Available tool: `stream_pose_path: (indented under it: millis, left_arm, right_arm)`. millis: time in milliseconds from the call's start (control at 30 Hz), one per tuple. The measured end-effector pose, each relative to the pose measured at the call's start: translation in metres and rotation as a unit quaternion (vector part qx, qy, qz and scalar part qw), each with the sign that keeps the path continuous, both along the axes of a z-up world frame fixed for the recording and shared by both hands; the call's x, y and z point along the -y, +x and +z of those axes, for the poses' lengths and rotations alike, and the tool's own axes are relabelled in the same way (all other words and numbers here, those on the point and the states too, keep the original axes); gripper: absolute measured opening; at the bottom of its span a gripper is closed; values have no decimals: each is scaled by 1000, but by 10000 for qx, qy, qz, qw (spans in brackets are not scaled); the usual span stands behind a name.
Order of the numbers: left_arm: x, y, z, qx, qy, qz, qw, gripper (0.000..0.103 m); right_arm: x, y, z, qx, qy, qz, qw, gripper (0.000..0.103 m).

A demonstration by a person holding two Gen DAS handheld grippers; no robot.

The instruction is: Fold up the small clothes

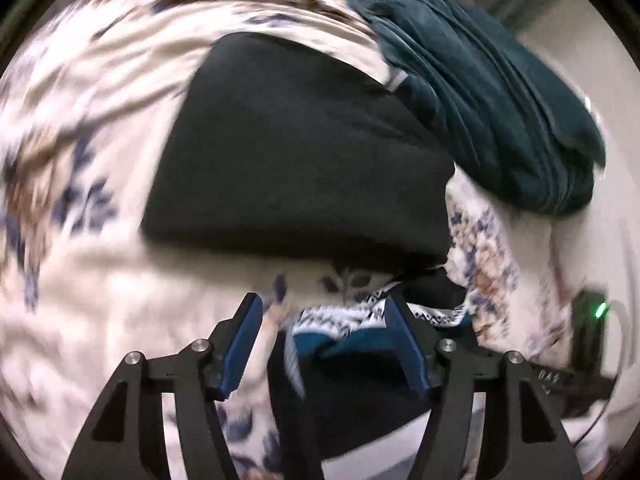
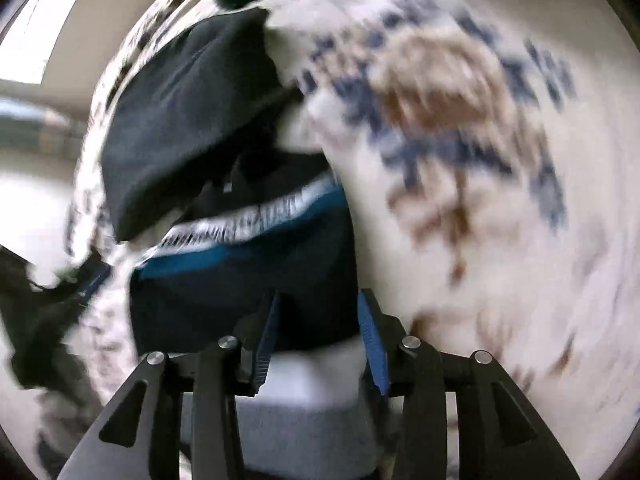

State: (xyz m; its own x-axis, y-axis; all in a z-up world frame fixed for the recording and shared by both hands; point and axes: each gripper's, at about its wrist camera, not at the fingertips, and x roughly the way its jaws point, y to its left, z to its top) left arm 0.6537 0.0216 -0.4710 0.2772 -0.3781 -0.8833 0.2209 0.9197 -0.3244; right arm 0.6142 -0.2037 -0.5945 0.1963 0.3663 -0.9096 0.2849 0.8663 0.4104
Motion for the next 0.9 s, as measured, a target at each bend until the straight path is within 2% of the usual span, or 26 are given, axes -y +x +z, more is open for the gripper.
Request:
stream_pose_path:
  millis: [67, 133, 300, 367, 433, 500, 567, 600, 667, 733, 767, 833, 900]
  left_arm:
    - [16, 10, -9, 3, 212, -240, 9995, 61]
    - [27, 16, -19, -73, 405, -447, 9982, 61]
    - [40, 33, -56, -299, 1000, -634, 9925, 61]
    - [33, 37, -62, -438, 1010, -527, 9925, 61]
    - [23, 36, -52, -492, 722, -363, 9955, 61]
    - [13, 28, -35, -381, 435, -276, 9979, 61]
    - [9, 19, -23, -298, 202, -261, 9990, 61]
    - [10, 14, -22, -294, 210, -327, 9988, 61]
    - [18, 10, -30, -236, 550, -532, 9968, 61]
    - [23, 12, -55, -143, 1440, -629, 9875, 62]
    - [22, 15, -66, -247, 1533, -641, 9858, 64]
    - [11, 20, -67, -372, 1273, -426, 9903, 63]
    - [1, 18, -47, -317, 1003, -247, 9941, 61]
  right_arm:
    - [-13, 24, 1, 10, -194, 551, 9983, 42]
    - [-29, 51, -9, -18, -407, 845, 9956, 42]
    - [-34, 98, -35, -66, -669, 629, 9958, 41]
    - [-31, 107, -28, 29, -750, 547, 9957, 42]
    - [-21, 107, -17, -17, -576, 356, 9977, 42]
    - [-5, 97, -1, 95, -306, 191, 9993, 42]
    - [9, 80, 12, 105, -134, 84, 9998, 50]
    - [15, 71, 13, 57, -72, 59, 9999, 56]
    - [21, 49, 9, -188, 90, -11, 9998, 56]
    - [23, 27, 3, -520, 158, 74, 9985, 56]
    - [20, 8, 3, -659, 83, 178, 9976, 56]
    - [12, -28, 8, -709, -35, 398, 9967, 56]
    - [11, -56, 10, -800, -43, 426, 9959, 56]
